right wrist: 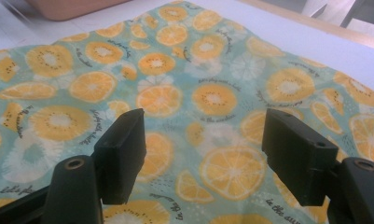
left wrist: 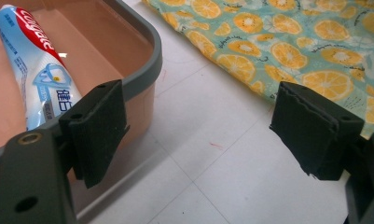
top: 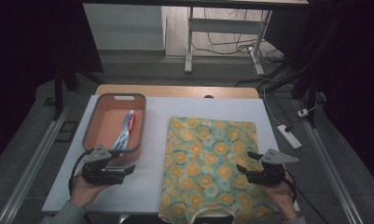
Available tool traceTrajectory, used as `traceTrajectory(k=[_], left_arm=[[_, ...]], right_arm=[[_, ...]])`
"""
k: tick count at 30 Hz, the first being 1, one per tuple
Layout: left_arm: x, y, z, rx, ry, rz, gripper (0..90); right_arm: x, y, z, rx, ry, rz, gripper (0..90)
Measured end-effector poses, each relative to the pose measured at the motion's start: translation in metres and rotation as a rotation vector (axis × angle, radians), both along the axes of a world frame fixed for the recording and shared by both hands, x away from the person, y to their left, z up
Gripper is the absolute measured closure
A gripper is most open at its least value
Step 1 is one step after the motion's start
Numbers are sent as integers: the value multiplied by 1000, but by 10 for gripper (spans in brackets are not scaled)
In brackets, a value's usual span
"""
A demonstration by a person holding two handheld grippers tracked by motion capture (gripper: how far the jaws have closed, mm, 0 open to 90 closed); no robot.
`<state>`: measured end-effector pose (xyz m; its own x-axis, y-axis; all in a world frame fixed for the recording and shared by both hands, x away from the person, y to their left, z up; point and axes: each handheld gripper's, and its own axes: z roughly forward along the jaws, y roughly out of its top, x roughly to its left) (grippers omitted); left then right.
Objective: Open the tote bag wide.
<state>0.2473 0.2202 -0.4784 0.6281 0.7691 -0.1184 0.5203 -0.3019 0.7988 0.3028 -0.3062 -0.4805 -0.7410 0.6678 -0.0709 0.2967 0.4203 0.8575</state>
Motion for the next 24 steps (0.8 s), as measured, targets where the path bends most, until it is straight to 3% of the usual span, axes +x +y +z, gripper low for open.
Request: traceTrajectory(k=[11, 17, 24], left_arm=[[4, 3, 2, -16, -2, -2, 185], [4, -1, 6, -5, -13, -13, 187], [3, 1, 7, 0, -16, -14, 191]], right_arm=[[1, -1, 4, 17, -3, -21, 316], [-5, -1, 2, -8, -2, -16, 318], [2, 3, 5, 7, -15, -10, 325]])
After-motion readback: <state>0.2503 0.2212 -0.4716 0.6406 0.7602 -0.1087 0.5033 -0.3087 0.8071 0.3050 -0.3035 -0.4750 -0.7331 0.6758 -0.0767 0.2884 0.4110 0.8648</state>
